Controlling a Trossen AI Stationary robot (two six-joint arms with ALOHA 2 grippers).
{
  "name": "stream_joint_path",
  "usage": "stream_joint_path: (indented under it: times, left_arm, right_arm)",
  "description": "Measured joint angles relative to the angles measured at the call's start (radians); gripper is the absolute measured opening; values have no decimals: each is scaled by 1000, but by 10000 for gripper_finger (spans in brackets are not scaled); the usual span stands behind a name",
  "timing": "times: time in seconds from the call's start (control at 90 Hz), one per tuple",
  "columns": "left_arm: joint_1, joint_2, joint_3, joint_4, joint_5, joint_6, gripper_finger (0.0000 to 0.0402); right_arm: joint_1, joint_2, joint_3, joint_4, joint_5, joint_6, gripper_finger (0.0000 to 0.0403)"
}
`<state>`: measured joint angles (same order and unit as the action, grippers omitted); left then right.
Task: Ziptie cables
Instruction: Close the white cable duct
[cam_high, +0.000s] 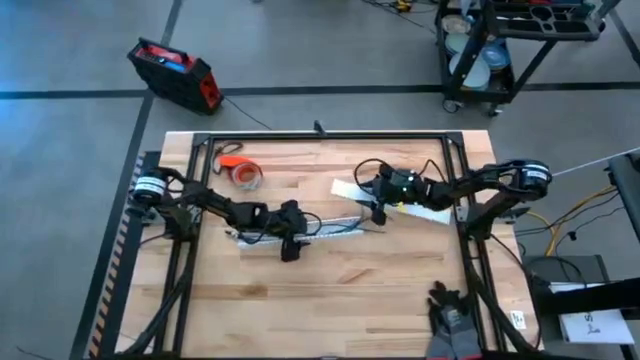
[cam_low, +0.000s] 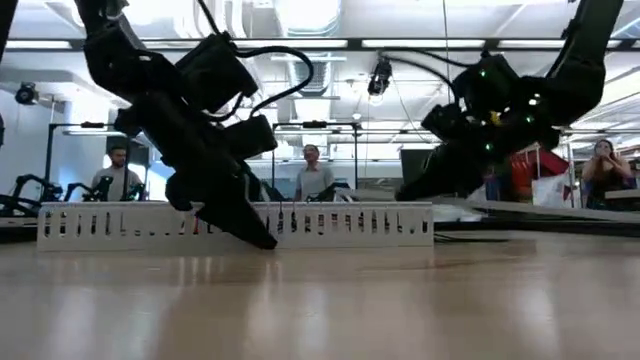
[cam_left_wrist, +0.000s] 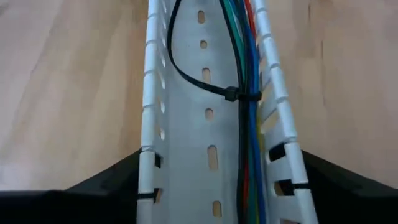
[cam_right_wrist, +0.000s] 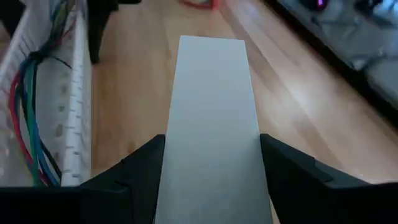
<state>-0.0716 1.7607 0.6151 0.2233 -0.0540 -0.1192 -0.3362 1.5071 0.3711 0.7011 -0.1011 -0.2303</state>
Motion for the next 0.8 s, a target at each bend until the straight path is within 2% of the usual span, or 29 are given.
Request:
stream_joint_path:
  times: [0.122,0.233,0.356,0.511,0.611,0.722,0.8]
  left_arm:
    - [-20,-62,-24,-48,13,-34,272]
    - [-24,-125,-44,-82,39,-124,283]
    - [-27,-178,-50,-89,39,-155,307]
    - [-28,-258,-54,-131,24,-166,332]
    - [-23,-283,-46,-97,9,-151,331]
    - [-12,-259,-48,-48,-29,-109,321]
    - [3,-238,-44,52,-29,-84,313]
  right_arm:
    - [31,-40,-10,-2,-55,-37,215]
    - [90,-67,-20,-9,-57,-55,215]
    - [162,-81,-12,-38,10,-81,215]
    - [219,-120,12,-160,111,-139,215]
    - [241,-159,18,-173,110,-139,215]
    - [257,-212,16,-234,109,-147,215]
    - [283,-238,16,-261,105,-136,215]
